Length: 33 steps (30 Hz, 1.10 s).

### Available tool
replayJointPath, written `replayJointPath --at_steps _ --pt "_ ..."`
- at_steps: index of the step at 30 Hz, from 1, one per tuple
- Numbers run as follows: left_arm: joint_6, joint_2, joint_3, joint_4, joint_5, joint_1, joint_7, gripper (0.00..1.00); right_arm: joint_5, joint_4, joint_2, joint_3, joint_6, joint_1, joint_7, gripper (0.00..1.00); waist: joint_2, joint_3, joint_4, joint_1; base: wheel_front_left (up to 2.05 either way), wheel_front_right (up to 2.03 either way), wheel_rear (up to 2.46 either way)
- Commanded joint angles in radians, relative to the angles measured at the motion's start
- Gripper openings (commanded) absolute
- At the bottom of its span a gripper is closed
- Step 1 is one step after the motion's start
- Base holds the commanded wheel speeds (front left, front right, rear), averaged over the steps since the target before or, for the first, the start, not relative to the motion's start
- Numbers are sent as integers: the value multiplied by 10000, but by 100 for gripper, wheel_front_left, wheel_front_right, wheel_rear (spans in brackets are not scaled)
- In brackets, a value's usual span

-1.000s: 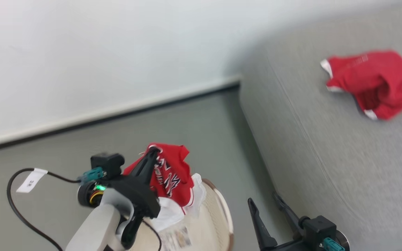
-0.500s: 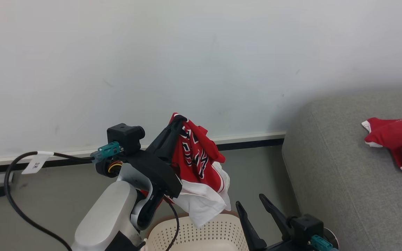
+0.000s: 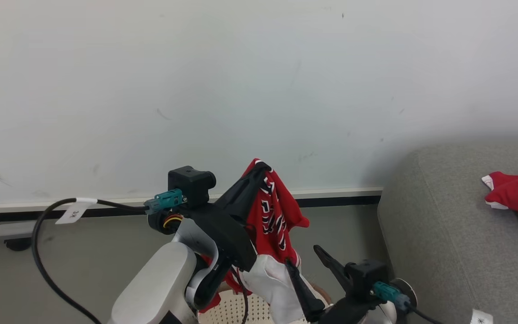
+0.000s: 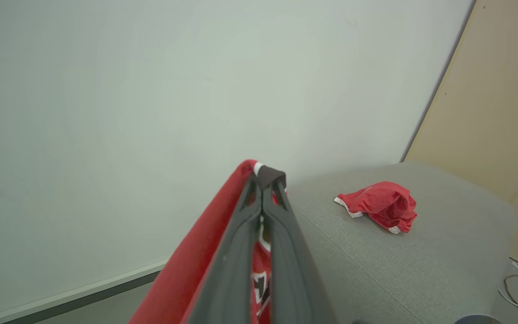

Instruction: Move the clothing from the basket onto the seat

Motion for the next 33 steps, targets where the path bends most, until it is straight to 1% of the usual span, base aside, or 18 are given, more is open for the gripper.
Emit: replayJointPath --at_steps 1,5,11,19,22,23,24,25,26,31,32,33 --pt "-56 -14 -155 -172 -103 141 69 0 116 205 -11 94 -3 -258 143 100 0 0 63 0 0 0 0" --pt "-66 -20 -630 -505 -346 100 245 0 186 818 -14 130 -3 -679 380 100 0 -18 210 0 0 0 0" --pt "74 -18 -1312 -1073 -751 60 573 0 301 1539 -4 -295 -3 -919 563 100 0 -81 405 0 0 0 0" --pt "21 -21 -2374 -2128 -1598 -144 1134 0 492 2083 -8 -326 -3 -1084 411 100 0 -92 542 0 0 0 0" --pt "109 -20 -2726 -2494 -1764 -184 1281 0 610 2149 -10 -385 -3 -1157 320 100 0 -82 517 0 0 0 0" --pt "171 -20 -2801 -2565 -1790 -190 1287 0 620 2139 -10 -399 -3 -1183 250 91 0 -77 499 0 0 0 0" --pt "221 -17 -2830 -2640 -1852 -165 1258 0 643 2130 -8 -449 -3 -1197 197 46 0 -71 479 0 0 0 0" --pt "274 -18 -2861 -2686 -1868 -139 1221 0 625 2084 -8 -485 -3 -1223 68 20 0 -65 457 0 0 0 0" --pt "321 -20 -2893 -2698 -1846 -119 1214 0 643 2108 -10 -494 -3 -1219 67 0 0 -59 432 0 0 0 0" --pt "548 117 -2826 -2416 -1542 -70 967 0 504 2085 -8 -629 -3 -1154 -3 0 0 -48 302 0 0 0 0" --pt "612 218 -2804 -2323 -1366 -102 845 2 497 2051 -8 -653 -3 -1119 -5 0 0 -43 275 0 0 0 0" --pt "616 364 -2831 -2202 -1172 -172 716 29 494 2014 -7 -662 -3 -1085 9 0 0 -34 240 0 0 0 0"
